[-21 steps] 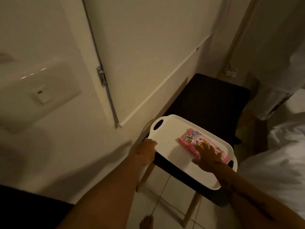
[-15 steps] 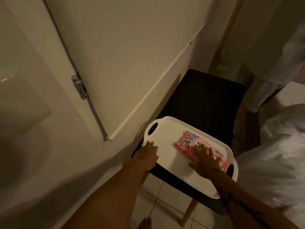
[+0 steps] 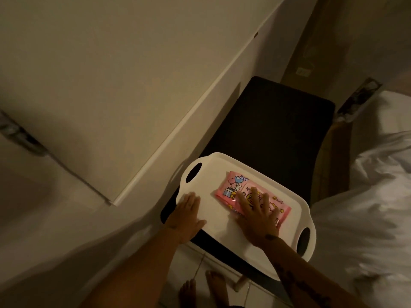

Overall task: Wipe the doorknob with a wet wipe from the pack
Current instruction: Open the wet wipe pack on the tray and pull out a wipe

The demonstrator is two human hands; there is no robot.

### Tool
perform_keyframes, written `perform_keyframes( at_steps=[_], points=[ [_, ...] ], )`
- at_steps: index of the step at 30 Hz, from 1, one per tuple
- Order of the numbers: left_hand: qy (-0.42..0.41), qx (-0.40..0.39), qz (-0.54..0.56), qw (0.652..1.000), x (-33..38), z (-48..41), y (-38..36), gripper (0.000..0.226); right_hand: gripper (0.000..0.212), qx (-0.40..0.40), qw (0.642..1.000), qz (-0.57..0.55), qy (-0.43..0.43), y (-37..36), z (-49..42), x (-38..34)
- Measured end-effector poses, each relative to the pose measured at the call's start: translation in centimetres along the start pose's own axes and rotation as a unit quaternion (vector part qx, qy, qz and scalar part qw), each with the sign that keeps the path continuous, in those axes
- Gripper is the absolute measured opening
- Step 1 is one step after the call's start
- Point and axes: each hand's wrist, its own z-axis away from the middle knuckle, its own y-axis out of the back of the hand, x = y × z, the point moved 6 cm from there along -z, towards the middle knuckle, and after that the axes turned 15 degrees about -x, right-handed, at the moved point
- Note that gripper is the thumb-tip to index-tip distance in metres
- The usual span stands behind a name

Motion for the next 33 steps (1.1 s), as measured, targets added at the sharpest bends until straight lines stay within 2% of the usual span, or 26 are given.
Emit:
perform_keyframes(
  at_steps=[7,11,14,18,25,29,33],
  points=[
    [-0.048,0.079,0.033,0.995,1.5,-1.9,2.8,0.07,0.066,0.002,0.996,0.003,0.091,-0.1,-1.0,-3.1],
    [-0.09,0.084,0.001,0.992,1.9,-2.5,2.7,0.068,0.059,0.016,0.988,-0.047,0.149,0.0,-0.1,-3.7],
    [-0.1,0.081,-0.022,0.991,1.6,-2.6,2.6,0.068,0.059,0.046,0.983,-0.104,0.143,1.1,0.2,-2.8],
    [-0.111,0.063,-0.032,0.991,1.8,-3.1,2.9,0.071,0.065,0.051,0.983,-0.113,0.133,1.9,-0.2,-2.4],
    [-0.101,0.034,-0.036,0.994,1.9,-4.0,2.2,0.077,0.064,0.063,0.985,-0.067,0.148,2.0,-0.5,-3.1],
    [-0.08,0.032,-0.054,0.995,1.2,-4.1,1.2,0.082,0.063,0.034,0.989,-0.021,0.143,1.3,-1.0,-3.4],
    [-0.073,0.032,-0.048,0.996,1.0,-4.2,1.1,0.086,0.061,0.019,0.99,-0.026,0.134,1.0,-1.3,-3.3]
  ],
)
